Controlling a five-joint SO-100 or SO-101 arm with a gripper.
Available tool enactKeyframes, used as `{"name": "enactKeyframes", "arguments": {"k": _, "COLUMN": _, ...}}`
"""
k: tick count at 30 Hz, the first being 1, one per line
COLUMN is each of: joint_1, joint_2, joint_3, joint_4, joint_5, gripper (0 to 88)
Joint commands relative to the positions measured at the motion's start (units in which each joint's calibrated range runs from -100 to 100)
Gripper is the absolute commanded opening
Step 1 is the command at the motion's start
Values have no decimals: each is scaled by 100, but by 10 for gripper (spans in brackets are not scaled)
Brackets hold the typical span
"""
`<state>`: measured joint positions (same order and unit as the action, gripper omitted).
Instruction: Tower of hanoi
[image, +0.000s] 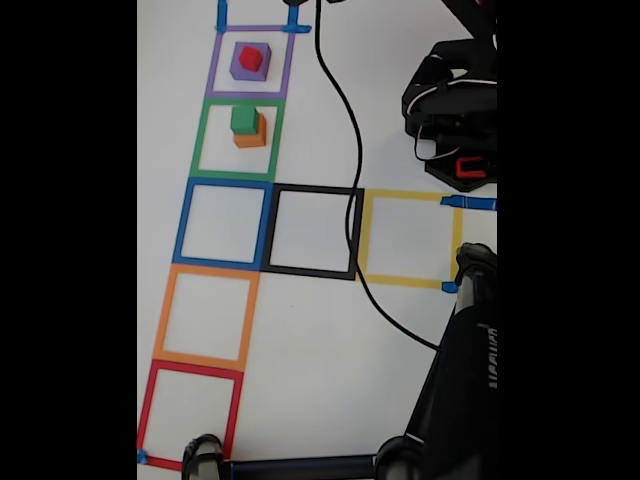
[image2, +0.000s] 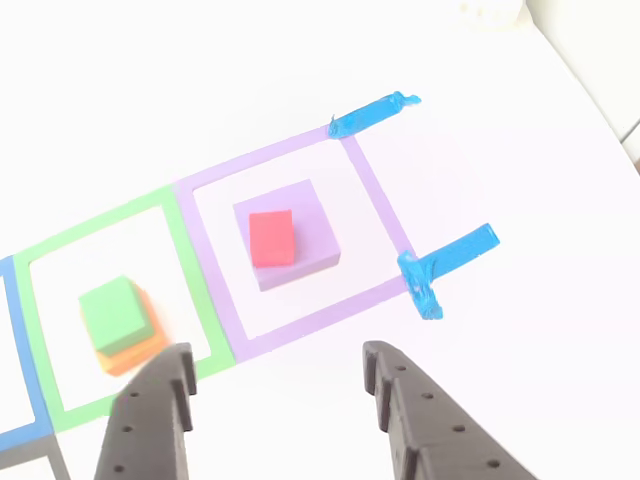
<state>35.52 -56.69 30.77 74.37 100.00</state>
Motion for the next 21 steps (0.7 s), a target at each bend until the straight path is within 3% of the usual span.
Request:
{"name": "enactKeyframes", "arguments": {"k": 1, "joint_1": 207, "joint_2": -197, "joint_3": 1696, "joint_4": -2117, "joint_5": 0, "gripper": 239}}
{"name": "enactKeyframes", "arguments": {"k": 11, "joint_1": 322, "joint_2": 756, "joint_3": 3769, "joint_4": -5631, "joint_5": 0, "gripper": 285}}
{"name": "enactKeyframes", "arguments": {"k": 21, "joint_1": 302, "joint_2": 2774, "joint_3": 4460, "joint_4": -8797, "joint_5": 0, "gripper": 298}}
